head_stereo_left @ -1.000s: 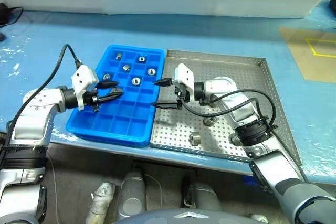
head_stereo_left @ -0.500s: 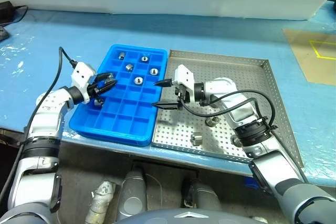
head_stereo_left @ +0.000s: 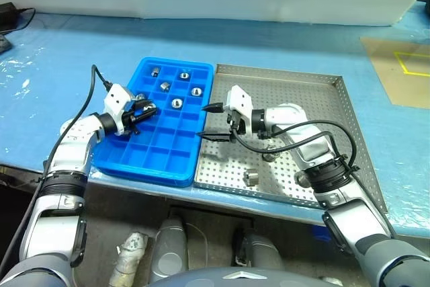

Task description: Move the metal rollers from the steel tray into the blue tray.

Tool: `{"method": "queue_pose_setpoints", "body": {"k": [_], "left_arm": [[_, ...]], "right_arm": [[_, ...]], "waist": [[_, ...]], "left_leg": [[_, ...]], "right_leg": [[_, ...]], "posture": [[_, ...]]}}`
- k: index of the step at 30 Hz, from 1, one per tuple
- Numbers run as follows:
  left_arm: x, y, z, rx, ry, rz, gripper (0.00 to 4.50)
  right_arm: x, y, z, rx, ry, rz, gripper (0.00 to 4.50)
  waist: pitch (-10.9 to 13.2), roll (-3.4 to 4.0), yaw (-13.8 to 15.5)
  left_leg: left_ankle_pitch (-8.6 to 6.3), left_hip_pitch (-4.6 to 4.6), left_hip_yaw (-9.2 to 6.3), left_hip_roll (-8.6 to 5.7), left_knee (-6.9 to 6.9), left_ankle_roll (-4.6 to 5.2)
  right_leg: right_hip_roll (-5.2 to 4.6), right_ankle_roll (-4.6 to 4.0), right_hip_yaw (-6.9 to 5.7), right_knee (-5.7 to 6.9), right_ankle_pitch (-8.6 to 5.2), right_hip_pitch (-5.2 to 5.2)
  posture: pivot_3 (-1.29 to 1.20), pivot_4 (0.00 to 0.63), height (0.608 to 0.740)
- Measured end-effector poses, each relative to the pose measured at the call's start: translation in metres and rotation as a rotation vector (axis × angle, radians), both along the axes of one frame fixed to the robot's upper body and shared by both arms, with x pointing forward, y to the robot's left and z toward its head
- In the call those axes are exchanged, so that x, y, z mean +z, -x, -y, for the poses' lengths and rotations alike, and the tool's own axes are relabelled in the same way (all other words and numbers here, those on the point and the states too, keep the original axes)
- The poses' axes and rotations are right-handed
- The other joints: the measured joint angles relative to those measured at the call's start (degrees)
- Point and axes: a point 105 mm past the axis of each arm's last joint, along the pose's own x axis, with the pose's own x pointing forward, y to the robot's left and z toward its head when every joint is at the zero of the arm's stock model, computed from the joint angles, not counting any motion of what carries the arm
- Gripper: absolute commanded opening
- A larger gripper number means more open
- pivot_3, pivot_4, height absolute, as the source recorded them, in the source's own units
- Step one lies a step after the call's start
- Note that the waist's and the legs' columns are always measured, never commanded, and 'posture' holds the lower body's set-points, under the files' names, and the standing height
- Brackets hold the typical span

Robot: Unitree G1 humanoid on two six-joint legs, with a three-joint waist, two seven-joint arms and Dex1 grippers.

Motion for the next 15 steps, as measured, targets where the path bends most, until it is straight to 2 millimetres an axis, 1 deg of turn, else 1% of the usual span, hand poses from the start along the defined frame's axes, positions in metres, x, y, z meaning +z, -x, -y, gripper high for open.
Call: {"method": "queue_pose_setpoints", "body": {"k": [2,3,5,7,11,15], "left_arm": [[-0.002,0.001,0.0,-0.014,0.004,-0.018,2.16],[-0.004,0.001,-0.001,-0.003,0.008,-0.034,2.5],[-0.006,0.0,-0.002,0.012,0.022,-0.056,2.5],[-0.001,-0.001,-0.002,0.009,0.052,-0.056,2.5],[0.023,-0.008,-0.006,0.033,0.097,0.009,2.5],[0.04,-0.01,-0.018,0.06,0.097,0.056,2.5]], "right_arm": [[0.0,0.0,0.0,-0.002,0.001,0.0,3.72],[0.0,0.0,0.001,-0.004,0.001,-0.001,3.72],[-0.001,0.0,0.001,-0.007,0.0,-0.002,3.72],[-0.001,-0.001,0.001,-0.011,-0.001,-0.002,3.72],[-0.001,-0.001,0.001,-0.012,-0.003,-0.002,3.72],[-0.001,-0.001,0.0,-0.015,-0.004,0.0,3.72]], "waist": [[0.0,0.0,-0.01],[0.0,0.0,-0.02],[0.0,0.0,-0.03],[0.01,-0.01,-0.02],[0.01,-0.01,-0.02],[0.01,-0.01,-0.23]], "left_leg": [[0.0,0.0,0.0,0.0,0.04,-0.01],[0.0,-0.02,0.0,0.0,0.07,-0.01],[0.01,-0.01,0.0,0.01,0.09,-0.02],[0.03,-0.02,0.0,0.0,0.09,-0.06],[0.05,0.0,-0.01,0.0,0.12,-0.09],[0.05,0.0,-0.01,0.0,0.11,-0.09]], "right_leg": [[0.0,-0.01,0.0,0.06,0.0,-0.01],[0.0,-0.01,0.0,0.13,-0.01,-0.04],[0.0,-0.02,0.0,0.17,-0.01,-0.05],[0.0,-0.03,0.0,0.23,-0.02,-0.08],[0.0,-0.04,0.0,0.31,-0.02,-0.1],[0.0,-0.03,0.03,0.31,-0.03,-0.13]], "posture": [[0.12,0.15,0.74],[0.12,0.15,0.74],[0.12,0.15,0.74],[0.12,0.15,0.74],[0.12,0.15,0.74],[0.12,0.15,0.74]]}}
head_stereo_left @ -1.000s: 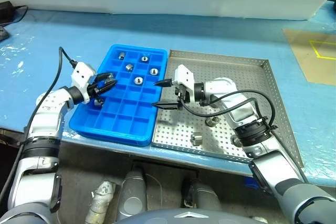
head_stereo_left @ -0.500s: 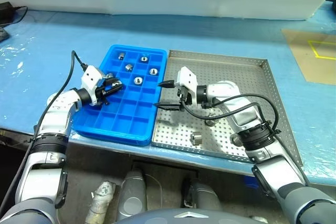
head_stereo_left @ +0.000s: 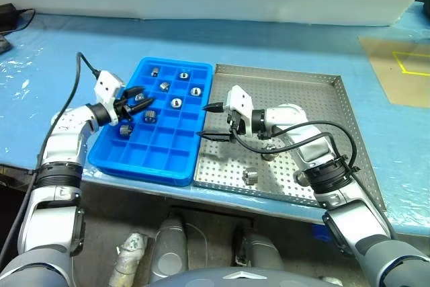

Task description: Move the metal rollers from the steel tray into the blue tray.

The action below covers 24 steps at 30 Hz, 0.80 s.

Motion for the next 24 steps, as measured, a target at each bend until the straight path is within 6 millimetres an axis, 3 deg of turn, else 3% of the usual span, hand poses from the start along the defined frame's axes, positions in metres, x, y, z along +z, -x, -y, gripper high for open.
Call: {"method": "queue_pose_setpoints", "body": {"k": [4,9,11,13,17,20,24], "left_arm": [[0.02,0.001,-0.003,0.002,0.069,0.031,2.5],[0.065,0.004,-0.007,-0.018,0.126,0.105,2.5],[0.07,0.004,-0.001,-0.046,0.124,0.106,2.5],[0.072,0.001,0.017,-0.113,0.109,0.091,2.5],[0.09,-0.011,0.079,-0.309,0.09,0.122,2.5],[0.095,-0.018,0.114,-0.415,0.061,0.145,2.5],[0.072,-0.02,0.154,-0.558,0.0,0.09,2.5]], "right_arm": [[0.001,0.0,-0.002,0.003,-0.008,0.002,3.72],[0.001,0.001,-0.004,0.004,-0.016,0.002,3.72],[0.002,0.0,-0.003,0.002,-0.02,0.003,3.72],[0.004,-0.002,0.004,-0.018,-0.017,0.007,3.72],[0.006,-0.007,0.026,-0.094,0.0,0.019,3.72],[0.008,-0.008,0.044,-0.174,-0.003,0.029,3.72],[0.007,-0.004,0.069,-0.3,-0.009,0.028,3.72]], "waist": [[0.01,-0.02,0.05],[0.02,-0.03,0.05],[0.02,-0.03,0.08],[0.04,-0.06,0.4],[0.07,-0.12,0.62],[0.08,-0.15,-0.52],[0.09,-0.15,-2.55]], "left_leg": [[0.0,-0.07,0.01,0.0,0.0,0.0],[0.02,-0.1,0.01,-0.01,0.01,-0.03],[0.02,-0.09,0.02,0.0,0.02,-0.04],[0.04,-0.13,0.01,0.0,0.04,-0.06],[0.07,-0.2,0.02,-0.02,0.23,-0.1],[0.04,-0.1,0.09,-0.09,0.28,-0.05],[0.03,-0.05,0.09,-0.09,0.17,-0.03]], "right_leg": [[0.01,-0.01,0.0,0.05,-0.01,-0.09],[0.0,-0.05,0.0,0.19,-0.03,-0.18],[-0.01,-0.05,0.03,0.2,-0.03,-0.18],[-0.02,-0.05,0.03,0.21,-0.03,-0.17],[-0.09,0.0,0.08,0.21,-0.02,-0.03],[-0.05,0.09,0.15,0.16,0.04,0.03],[0.1,0.32,0.13,0.14,0.17,0.03]], "posture": [[0.12,0.15,0.74],[0.1,0.15,0.74],[0.07,0.15,0.74],[0.04,0.15,0.74],[-0.05,0.15,0.74],[-0.17,0.15,0.74],[-0.27,0.15,0.74]]}}
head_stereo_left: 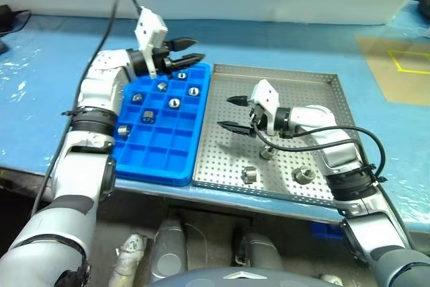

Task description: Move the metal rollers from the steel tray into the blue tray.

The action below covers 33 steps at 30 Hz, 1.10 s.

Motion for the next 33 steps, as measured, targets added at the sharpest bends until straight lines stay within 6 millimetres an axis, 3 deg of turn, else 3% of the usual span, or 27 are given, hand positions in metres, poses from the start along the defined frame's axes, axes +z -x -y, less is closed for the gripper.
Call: {"method": "queue_pose_setpoints", "body": {"k": [7,12,19,26,33], "left_arm": [[-0.046,0.003,0.059,-0.132,-0.187,-0.031,2.5],[-0.052,0.014,0.083,-0.227,-0.195,-0.043,2.5],[-0.061,0.019,0.091,-0.26,-0.221,-0.038,2.5],[-0.098,0.009,0.106,-0.077,-0.288,-0.056,2.5],[-0.117,0.01,0.121,-0.004,-0.294,-0.109,2.5]], "right_arm": [[-0.001,0.021,0.032,-0.189,-0.024,-0.006,3.72],[0.006,0.033,0.048,-0.303,-0.046,0.014,3.72],[0.004,0.045,0.053,-0.368,-0.058,-0.007,3.72],[0.004,0.048,0.054,-0.4,-0.069,-0.013,3.72],[0.001,0.051,0.056,-0.425,-0.072,-0.027,3.72]], "waist": [[0.0,0.0,-3.41],[0.0,0.0,-5.25],[-0.01,0.02,-6.73],[-0.02,0.04,-6.78],[-0.02,0.05,-7.11]], "left_leg": [[-0.17,-0.03,0.02,-0.03,-0.05,0.28],[-0.4,0.02,0.11,-0.01,-0.03,0.68],[-0.5,0.12,0.18,-0.02,0.15,0.84],[-0.62,0.06,0.17,-0.01,0.37,1.06],[-0.66,0.09,0.17,-0.02,0.39,1.13]], "right_leg": [[0.04,0.11,0.0,-0.34,0.07,0.1],[0.02,0.17,0.07,-0.8,0.12,0.3],[-0.02,0.02,0.15,-0.85,0.04,0.46],[-0.1,0.04,0.15,-0.88,0.04,0.57],[-0.1,0.06,0.19,-0.95,0.06,0.58]], "posture": [[-0.44,0.15,0.74],[-0.52,0.15,0.74],[-0.55,0.15,0.74],[-0.58,0.15,0.74],[-0.61,0.15,0.74]]}}
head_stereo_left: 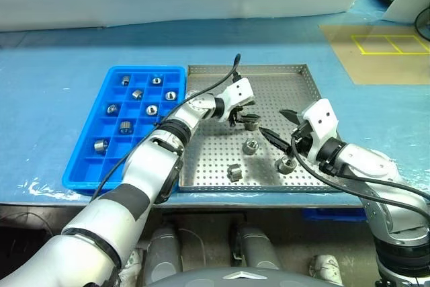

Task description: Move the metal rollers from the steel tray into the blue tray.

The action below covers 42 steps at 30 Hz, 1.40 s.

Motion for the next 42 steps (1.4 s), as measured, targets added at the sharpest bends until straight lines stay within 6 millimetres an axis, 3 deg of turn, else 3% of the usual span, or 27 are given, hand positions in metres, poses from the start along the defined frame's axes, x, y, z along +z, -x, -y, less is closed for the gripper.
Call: {"method": "queue_pose_setpoints", "body": {"k": [6,16,19,22,38,42], "left_arm": [[-0.024,0.004,-0.003,0.039,-0.035,-0.063,2.5],[-0.036,-0.005,-0.007,0.163,-0.081,-0.039,2.5],[-0.038,-0.004,-0.007,0.163,-0.084,-0.055,1.93],[-0.04,-0.001,-0.006,0.139,-0.09,-0.068,0.98],[-0.037,-0.006,-0.014,0.165,-0.068,-0.064,0.85],[-0.012,-0.012,-0.021,0.149,0.059,-0.104,0.85]], "right_arm": [[0.001,0.002,0.002,-0.016,0.012,0.006,3.72],[-0.001,0.003,0.008,-0.047,0.023,-0.005,3.72],[-0.001,0.003,0.009,-0.053,0.022,-0.003,3.72],[-0.001,0.003,0.009,-0.053,0.025,-0.003,3.72],[-0.002,0.003,0.003,-0.028,0.035,-0.006,3.72],[0.001,0.0,0.002,-0.022,0.033,0.003,3.72]], "waist": [[-0.01,0.01,-1.15],[-0.1,0.17,-1.51],[-0.12,0.2,-1.56],[-0.14,0.24,-1.7],[-0.14,0.25,-2.63],[-0.13,0.26,-2.55]], "left_leg": [[0.0,0.01,-0.01,-0.02,0.01,0.01],[-0.09,0.03,-0.01,-0.01,0.02,0.15],[-0.03,0.02,-0.02,0.0,-0.01,0.36],[-0.08,0.05,-0.02,0.02,-0.01,0.46],[-0.18,0.03,-0.04,-0.01,-0.01,0.62],[-0.18,-0.03,-0.04,-0.01,-0.04,0.62]], "right_leg": [[0.0,0.03,0.0,-0.04,0.02,0.02],[-0.01,0.04,-0.01,-0.27,0.02,0.18],[-0.02,0.06,-0.03,-0.41,0.03,0.25],[-0.05,0.11,-0.03,-0.59,0.06,0.38],[-0.17,0.21,-0.03,-0.81,0.13,0.44],[-0.17,0.21,-0.03,-0.81,0.13,0.37]], "posture": [[-0.63,0.15,0.74],[-0.64,0.15,0.74],[-0.64,0.15,0.74],[-0.64,0.15,0.74],[-0.6,0.15,0.74],[-0.56,0.15,0.74]]}}
